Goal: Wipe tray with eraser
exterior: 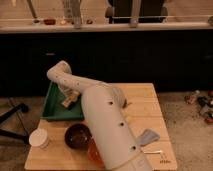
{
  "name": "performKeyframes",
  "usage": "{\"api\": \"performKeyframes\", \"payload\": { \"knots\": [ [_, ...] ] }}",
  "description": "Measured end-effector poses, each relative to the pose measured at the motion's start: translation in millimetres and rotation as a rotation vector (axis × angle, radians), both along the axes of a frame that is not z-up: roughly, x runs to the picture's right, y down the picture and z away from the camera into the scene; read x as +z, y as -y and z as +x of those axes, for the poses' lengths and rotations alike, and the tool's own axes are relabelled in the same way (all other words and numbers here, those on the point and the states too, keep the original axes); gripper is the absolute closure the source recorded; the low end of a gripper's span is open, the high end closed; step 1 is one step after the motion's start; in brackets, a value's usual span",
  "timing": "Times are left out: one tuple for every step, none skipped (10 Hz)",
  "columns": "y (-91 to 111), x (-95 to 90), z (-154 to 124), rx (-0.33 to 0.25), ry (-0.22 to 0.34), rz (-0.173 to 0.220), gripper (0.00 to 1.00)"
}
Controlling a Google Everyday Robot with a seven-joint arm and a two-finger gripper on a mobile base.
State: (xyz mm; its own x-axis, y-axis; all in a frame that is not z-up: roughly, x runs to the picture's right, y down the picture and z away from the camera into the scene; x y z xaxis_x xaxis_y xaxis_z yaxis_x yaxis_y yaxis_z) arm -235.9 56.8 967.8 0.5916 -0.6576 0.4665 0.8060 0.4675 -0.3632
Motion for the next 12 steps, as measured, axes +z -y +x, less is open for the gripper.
{"api": "performKeyframes", "payload": {
  "knots": [
    [0, 1.2, -7, -0.008, 0.016, -0.002, 1.0],
    [-2, 0.0, -18, -0.021, 0.047, -0.004, 1.0],
    [-7, -4.2, -27, -0.036, 0.073, -0.012, 1.0],
    [-10, -8.8, -32, -0.045, 0.095, -0.018, 1.0],
    [-15, -13.9, -33, -0.06, 0.113, -0.024, 1.0],
    [-21, -22.0, -33, -0.074, 0.129, -0.032, 1.0],
    [-27, -27.2, -30, -0.083, 0.137, -0.043, 1.0],
    [-30, -29.9, -25, -0.087, 0.135, -0.048, 1.0],
    [-32, -31.0, -19, -0.087, 0.128, -0.053, 1.0],
    [-35, -33.1, -13, -0.086, 0.12, -0.064, 1.0],
    [-36, -32.3, -3, -0.084, 0.101, -0.067, 1.0],
    [-35, -30.0, 9, -0.078, 0.076, -0.068, 1.0]
  ]
}}
